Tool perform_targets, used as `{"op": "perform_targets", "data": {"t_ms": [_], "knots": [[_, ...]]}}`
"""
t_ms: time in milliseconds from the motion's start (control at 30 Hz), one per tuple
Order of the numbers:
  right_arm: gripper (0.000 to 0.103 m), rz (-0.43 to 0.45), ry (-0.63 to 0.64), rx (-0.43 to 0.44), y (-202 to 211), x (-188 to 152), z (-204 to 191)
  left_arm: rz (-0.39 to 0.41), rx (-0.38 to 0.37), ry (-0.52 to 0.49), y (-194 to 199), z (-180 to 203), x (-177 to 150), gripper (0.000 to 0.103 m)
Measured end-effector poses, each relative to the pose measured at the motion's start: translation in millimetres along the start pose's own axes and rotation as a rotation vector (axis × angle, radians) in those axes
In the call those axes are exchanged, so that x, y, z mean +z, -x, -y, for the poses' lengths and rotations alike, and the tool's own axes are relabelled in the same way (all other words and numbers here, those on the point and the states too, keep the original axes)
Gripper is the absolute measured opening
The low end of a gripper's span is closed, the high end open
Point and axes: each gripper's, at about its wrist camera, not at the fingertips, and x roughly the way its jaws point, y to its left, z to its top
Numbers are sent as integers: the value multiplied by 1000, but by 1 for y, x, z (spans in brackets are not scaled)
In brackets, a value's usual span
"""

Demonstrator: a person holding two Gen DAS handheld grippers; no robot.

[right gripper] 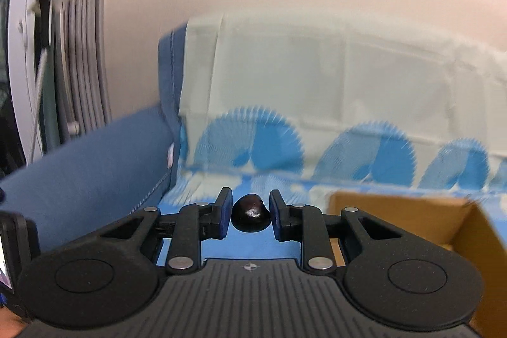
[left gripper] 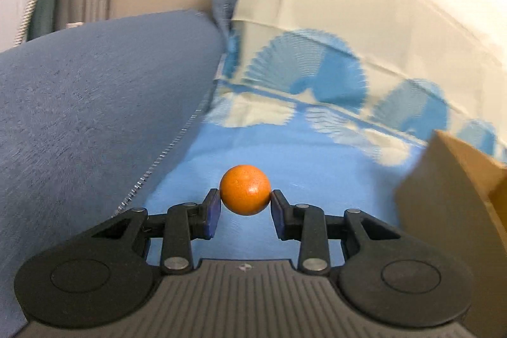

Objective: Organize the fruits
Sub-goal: 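Carry the mandarin and cherry toward the box with both tools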

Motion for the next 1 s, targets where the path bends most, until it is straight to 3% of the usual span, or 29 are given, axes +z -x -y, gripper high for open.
{"op": "perform_targets", "data": {"t_ms": [300, 433, 700, 733, 767, 900, 1000], "knots": [[27, 39, -70, -127, 74, -8, 76, 40, -82, -12, 53, 17, -5, 38], [27, 53, -97, -162, 95, -17, 102, 81, -119, -83, 83, 36, 3, 38], [27, 68, -99, -201, 105, -32, 126, 103, -131, -172, 108, 70, 16, 38], [27, 70, -91, -197, 105, -32, 129, 104, -135, -174, 110, 73, 17, 37], [27, 70, -81, -198, 104, -33, 131, 107, -139, -176, 111, 75, 18, 27], [27, 63, -79, -208, 101, -35, 147, 116, -164, -192, 117, 88, 18, 25], [27, 59, -74, -215, 96, -34, 159, 108, -181, -212, 113, 99, 15, 17]]}}
